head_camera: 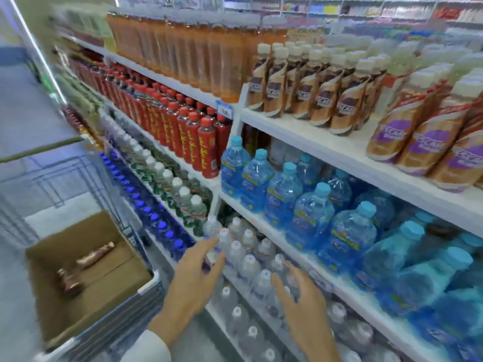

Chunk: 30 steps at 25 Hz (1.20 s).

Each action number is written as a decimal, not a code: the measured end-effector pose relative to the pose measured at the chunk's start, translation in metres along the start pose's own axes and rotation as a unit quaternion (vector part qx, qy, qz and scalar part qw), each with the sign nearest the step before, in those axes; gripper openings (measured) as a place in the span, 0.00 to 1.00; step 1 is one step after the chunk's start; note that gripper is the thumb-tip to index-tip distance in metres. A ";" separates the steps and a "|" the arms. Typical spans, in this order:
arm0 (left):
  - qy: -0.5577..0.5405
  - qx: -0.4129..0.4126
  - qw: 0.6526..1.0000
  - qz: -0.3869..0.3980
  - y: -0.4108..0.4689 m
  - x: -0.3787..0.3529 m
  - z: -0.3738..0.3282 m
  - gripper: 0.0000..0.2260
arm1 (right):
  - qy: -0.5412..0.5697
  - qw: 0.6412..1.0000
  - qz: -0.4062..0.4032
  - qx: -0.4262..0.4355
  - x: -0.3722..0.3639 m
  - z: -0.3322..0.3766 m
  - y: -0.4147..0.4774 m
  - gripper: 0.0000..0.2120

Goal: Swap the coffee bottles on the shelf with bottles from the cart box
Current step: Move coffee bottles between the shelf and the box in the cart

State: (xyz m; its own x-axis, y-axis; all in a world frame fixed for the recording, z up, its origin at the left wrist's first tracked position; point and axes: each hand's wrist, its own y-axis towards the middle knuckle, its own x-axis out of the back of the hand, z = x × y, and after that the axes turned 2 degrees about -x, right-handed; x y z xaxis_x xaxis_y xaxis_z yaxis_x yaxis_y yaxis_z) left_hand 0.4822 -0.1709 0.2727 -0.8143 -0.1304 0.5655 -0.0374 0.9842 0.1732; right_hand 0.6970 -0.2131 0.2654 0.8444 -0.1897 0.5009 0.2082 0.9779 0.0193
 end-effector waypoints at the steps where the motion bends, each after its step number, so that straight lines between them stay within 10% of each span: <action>1: 0.008 0.020 1.000 -0.009 -0.013 0.012 0.015 0.11 | -0.004 1.000 0.020 -0.010 -0.016 -0.003 -0.003 0.11; 14: -0.016 0.290 0.937 -0.195 -0.092 0.163 0.238 0.21 | -0.115 0.919 0.369 -0.073 -0.262 0.052 0.005 0.42; 19: -0.086 0.330 0.922 -0.186 -0.068 0.222 0.301 0.19 | -0.122 0.929 0.342 -0.076 -0.364 0.102 0.009 0.17; 30: -0.150 0.448 0.853 -0.222 0.026 0.275 0.403 0.20 | -0.151 0.881 0.444 -0.066 -0.504 0.154 0.080 0.26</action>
State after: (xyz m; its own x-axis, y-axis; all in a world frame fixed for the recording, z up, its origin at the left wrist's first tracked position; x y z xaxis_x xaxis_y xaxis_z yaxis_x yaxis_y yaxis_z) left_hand 0.0237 -0.1331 0.1081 -0.7115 -0.6096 0.3494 -0.6986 0.5602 -0.4451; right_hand 0.2123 -0.0258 0.1477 0.5376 0.6960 0.4760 -0.3961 0.7068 -0.5861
